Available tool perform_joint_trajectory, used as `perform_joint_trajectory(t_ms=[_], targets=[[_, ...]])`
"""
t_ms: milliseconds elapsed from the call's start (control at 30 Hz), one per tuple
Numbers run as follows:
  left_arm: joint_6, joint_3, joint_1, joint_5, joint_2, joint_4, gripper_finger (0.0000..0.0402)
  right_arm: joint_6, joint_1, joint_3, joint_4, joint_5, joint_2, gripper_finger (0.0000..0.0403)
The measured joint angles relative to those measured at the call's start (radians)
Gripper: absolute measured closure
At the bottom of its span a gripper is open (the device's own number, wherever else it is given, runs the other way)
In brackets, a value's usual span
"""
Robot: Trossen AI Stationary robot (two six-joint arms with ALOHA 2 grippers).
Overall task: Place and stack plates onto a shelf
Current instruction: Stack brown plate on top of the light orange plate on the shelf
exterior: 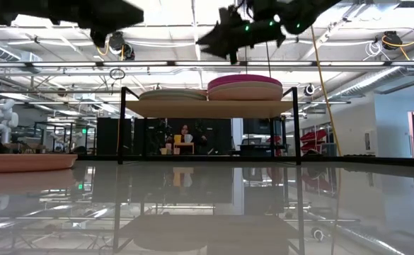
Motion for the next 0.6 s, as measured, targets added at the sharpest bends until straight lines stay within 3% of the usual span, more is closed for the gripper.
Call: perform_joint_trajectory(t_ms=[267, 467, 600], targets=[[-0.195, 0.062, -0.017, -0.014, 0.0, -0.396, 0.0314, -0.13, 0.174, -0.217, 0.019, 0.027, -0.232, 0.0247], [-0.475, 0.106, -0.028, -0.018, 0.024, -0.73, 0.0314, -0.185, 0.305, -0.464, 0.132, 0.171, -0.441, 0.0247], [-0.719, 0.123, -0.028, 0.038, 0.097, -0.949, 0.0314, -0.167, 0.361, -0.585, 0.164, 0.24, -0.569, 0.0247]])
